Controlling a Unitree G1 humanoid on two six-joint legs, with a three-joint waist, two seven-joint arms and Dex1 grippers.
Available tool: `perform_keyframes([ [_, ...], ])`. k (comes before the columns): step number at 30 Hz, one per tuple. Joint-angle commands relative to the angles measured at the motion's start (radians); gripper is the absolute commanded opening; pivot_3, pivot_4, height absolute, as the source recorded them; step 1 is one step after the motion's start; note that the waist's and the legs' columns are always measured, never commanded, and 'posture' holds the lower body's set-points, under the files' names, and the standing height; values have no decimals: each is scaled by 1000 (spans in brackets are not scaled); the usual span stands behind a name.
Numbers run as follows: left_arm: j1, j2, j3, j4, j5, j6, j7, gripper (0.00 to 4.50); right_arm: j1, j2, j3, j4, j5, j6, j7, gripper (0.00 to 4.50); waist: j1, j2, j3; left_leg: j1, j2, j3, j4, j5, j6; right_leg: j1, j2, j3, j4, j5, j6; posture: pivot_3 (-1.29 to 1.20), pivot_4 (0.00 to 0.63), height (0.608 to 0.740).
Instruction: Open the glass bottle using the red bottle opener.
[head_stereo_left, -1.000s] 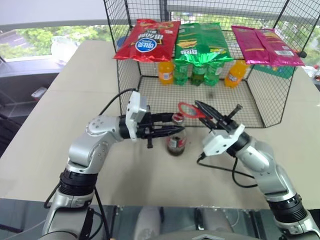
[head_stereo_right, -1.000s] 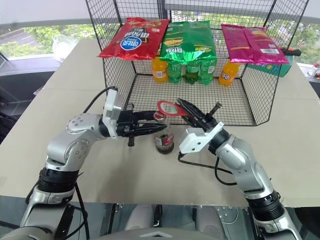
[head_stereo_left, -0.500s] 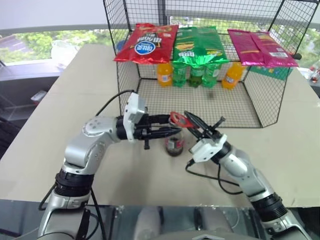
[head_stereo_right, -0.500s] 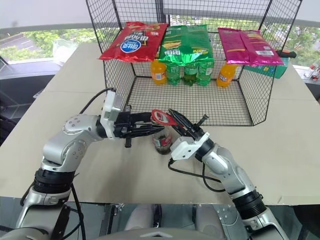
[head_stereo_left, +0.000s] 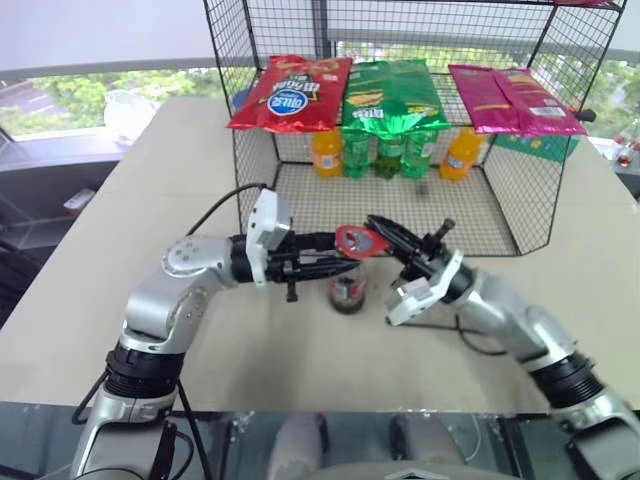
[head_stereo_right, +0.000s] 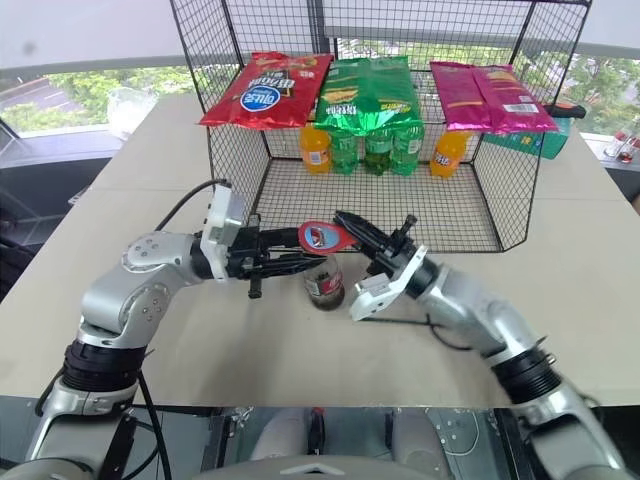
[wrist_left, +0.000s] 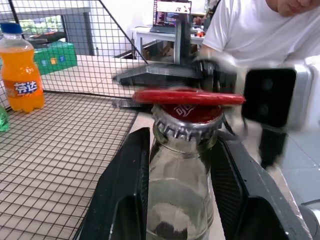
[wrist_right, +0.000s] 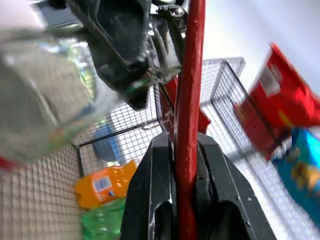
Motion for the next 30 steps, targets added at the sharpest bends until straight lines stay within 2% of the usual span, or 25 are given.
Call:
perform_keyframes([
  [1,25,2,-37,28,1,7,-35,1166,-127,-62,-106,-66,98,65,137,0,0,-1,3,-1,0,0,0,0,0,-1,0,0,0,0,0,0,150,740],
  [5,21,-3,-44,48,8,-12,-45,1160,-240,-45,-155,-172,209,149,230,0,3,-1,4,-8,0,-1,-1,0,0,-7,0,-1,0,1,2,0,150,740],
  [8,19,-9,-47,55,9,-23,-49,1158,-185,2,-195,-269,267,269,265,0,8,-1,4,-14,0,-3,0,0,0,-11,0,-3,-1,1,2,0,150,740],
  [12,22,-15,-46,45,1,-27,-44,1158,59,32,-244,-368,282,396,289,0,21,-4,2,-15,0,-4,0,0,0,-10,0,-5,-3,1,2,0,150,740],
  [13,23,-15,-44,44,1,-30,-44,1158,207,87,-270,-412,335,524,291,0,21,-4,3,-16,0,-4,1,0,0,-10,-1,-5,-3,1,2,0,150,740],
  [16,27,-13,-41,37,4,-43,-46,1156,463,190,-282,-516,478,768,330,0,30,-3,3,-16,0,-4,0,0,0,-10,-1,-6,-4,1,2,0,150,740],
  [19,27,-15,-40,32,2,-49,-42,1156,565,257,-286,-591,586,1003,372,0,13,1,5,-15,0,-3,0,0,0,-11,-1,-4,-2,1,2,0,150,740],
  [23,27,-16,-50,32,21,-70,-42,1156,591,295,-310,-613,724,1344,410,0,5,0,5,-13,0,-4,1,0,0,-11,0,-4,1,0,1,0,150,740],
  [25,29,-18,-52,32,23,-73,-40,1156,562,319,-347,-595,784,1461,401,910,7,0,5,-13,0,-5,1,0,0,-10,0,-4,1,-1,-1,0,150,740],
  [26,28,-19,-53,33,23,-75,-39,1156,545,321,-363,-585,809,1502,402,1199,8,0,5,-13,0,-5,1,0,0,-10,0,-4,1,-1,-1,0,150,740],
  [28,28,-19,-54,34,23,-77,-37,1156,519,315,-389,-578,853,1563,408,2047,7,0,5,-14,0,-4,1,0,0,-10,0,-4,0,-1,-1,0,150,740],
  [30,29,-20,-53,33,21,-79,-36,1156,496,306,-414,-582,887,1602,405,3095,8,0,5,-14,0,-4,1,0,0,-10,0,-4,-1,-1,0,0,150,740],
])
